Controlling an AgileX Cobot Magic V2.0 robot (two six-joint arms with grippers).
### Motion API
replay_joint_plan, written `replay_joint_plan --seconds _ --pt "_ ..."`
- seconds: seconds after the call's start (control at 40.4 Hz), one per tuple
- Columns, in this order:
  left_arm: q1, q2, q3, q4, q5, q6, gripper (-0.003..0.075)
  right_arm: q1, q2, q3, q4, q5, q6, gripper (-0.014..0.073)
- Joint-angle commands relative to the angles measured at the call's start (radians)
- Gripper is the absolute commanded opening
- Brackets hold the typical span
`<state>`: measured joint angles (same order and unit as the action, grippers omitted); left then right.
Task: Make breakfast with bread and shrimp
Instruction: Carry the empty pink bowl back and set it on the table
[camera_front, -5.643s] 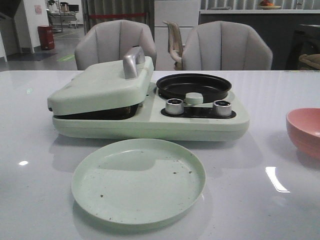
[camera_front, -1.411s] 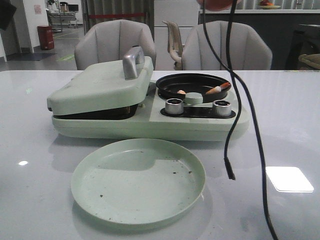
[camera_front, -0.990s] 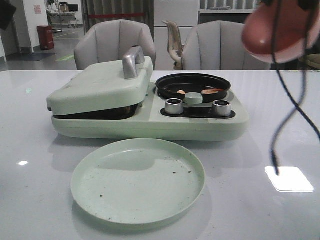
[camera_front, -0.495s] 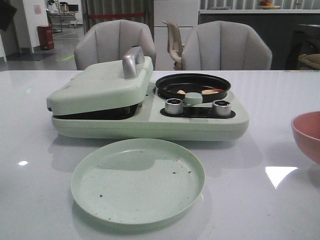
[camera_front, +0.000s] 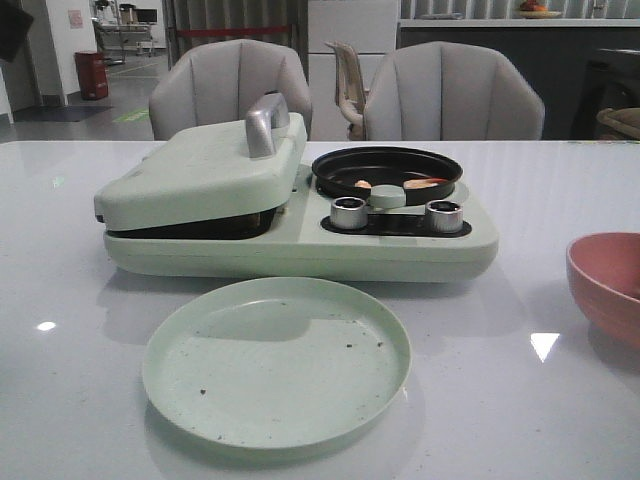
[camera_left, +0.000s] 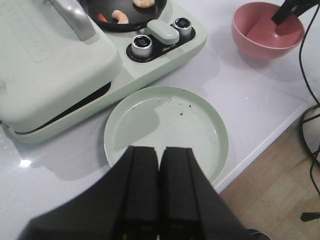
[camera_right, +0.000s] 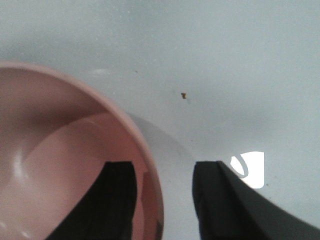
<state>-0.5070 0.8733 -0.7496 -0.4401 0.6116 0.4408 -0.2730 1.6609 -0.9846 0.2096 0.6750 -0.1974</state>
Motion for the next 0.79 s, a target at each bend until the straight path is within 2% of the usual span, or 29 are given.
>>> replay_joint_plan --seconds 0.0,0.198,0.445,0.594,0.767 --pt "-0.005 -0.006 -0.026 -0.023 -0.064 0.003 0.0112 0.007 -0.116 -0.022 0.016 -0.018 -0.015 0.0432" --pt "-0.005 -0.006 -0.026 -0.023 -0.064 0.003 0.0112 0.092 -0.31 -0.021 0.005 0.052 -0.046 0.0432" --pt "-0.005 -0.006 -0.026 -0.023 -0.064 0.003 0.0112 0.263 -0.576 0.037 -0.008 0.171 -0.046 0.0432" --pt "-0.005 -0.006 -0.026 -0.023 -0.064 0.003 0.0112 0.274 -0.74 0.118 -0.021 0.25 -0.004 0.0432" --pt "-0.005 -0.006 -0.026 -0.023 -0.064 0.003 0.0112 0.274 -0.938 0.224 -0.116 0.288 0.121 0.0432"
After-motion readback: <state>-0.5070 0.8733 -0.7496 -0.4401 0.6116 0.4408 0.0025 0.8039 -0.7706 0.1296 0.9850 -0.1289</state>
